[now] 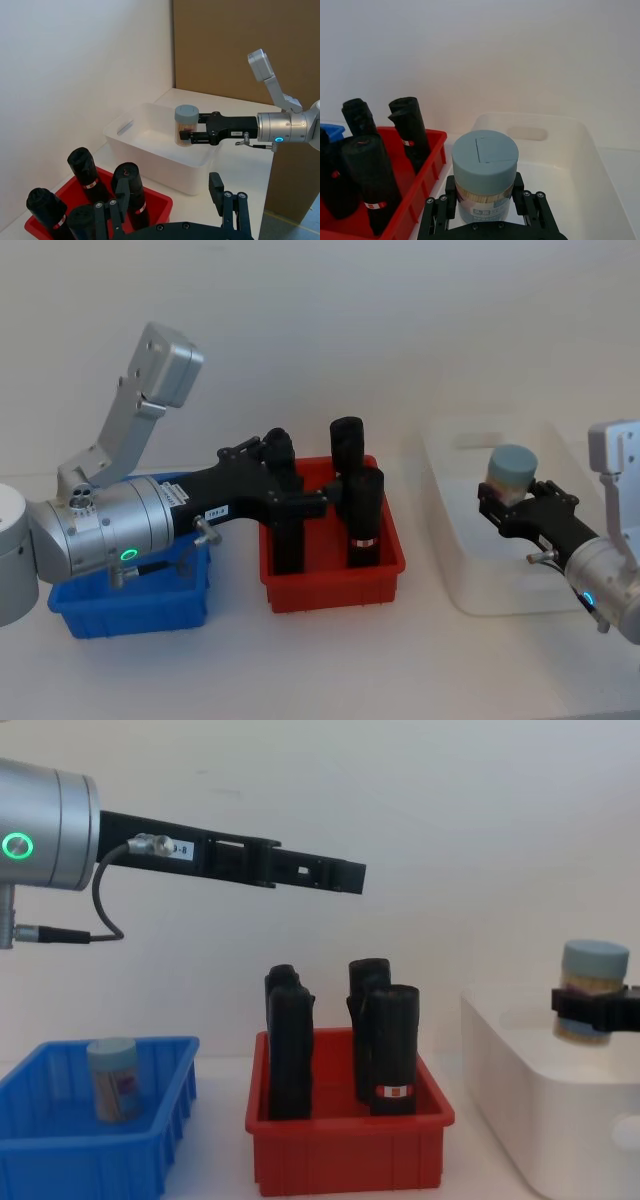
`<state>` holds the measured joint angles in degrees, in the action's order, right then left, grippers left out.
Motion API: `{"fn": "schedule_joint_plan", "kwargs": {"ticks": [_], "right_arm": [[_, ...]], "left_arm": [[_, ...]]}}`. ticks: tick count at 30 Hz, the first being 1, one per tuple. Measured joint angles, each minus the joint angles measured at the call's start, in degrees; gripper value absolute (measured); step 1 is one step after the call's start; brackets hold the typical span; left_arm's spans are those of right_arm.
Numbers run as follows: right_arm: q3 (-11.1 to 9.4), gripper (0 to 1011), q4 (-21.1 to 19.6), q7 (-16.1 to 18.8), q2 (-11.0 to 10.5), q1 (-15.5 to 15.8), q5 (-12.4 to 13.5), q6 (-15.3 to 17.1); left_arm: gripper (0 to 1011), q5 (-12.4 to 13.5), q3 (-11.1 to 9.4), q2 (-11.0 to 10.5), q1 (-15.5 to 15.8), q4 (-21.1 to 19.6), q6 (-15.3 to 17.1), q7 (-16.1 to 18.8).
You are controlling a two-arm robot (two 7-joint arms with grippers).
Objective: Pick the cotton swabs from the blue box and place them into the white box.
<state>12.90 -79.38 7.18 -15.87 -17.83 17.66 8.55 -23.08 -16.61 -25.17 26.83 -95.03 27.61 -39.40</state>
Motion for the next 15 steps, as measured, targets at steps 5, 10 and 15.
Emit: {"fn": "schedule_joint_plan", "kwargs": {"ticks": [5,10,15], "right_arm": [[-0.36,641,1.99,0.10,0.00,-0.76,0.13,0.15],[-0.60,721,3.61,0.53,0.04,-1.41,0.25,0.17],[-0.78,860,4.66,0.95,0.11,-1.83,0.34,-0.19]], "left_arm": [[1004,0.00,0.00,0.00,0.00,0.00,0.00,0.00],[1004,0.00,0.00,0.00,0.00,0.00,0.00,0.00],[1004,0.00,0.00,0.00,0.00,0.00,0.00,0.00]]}}
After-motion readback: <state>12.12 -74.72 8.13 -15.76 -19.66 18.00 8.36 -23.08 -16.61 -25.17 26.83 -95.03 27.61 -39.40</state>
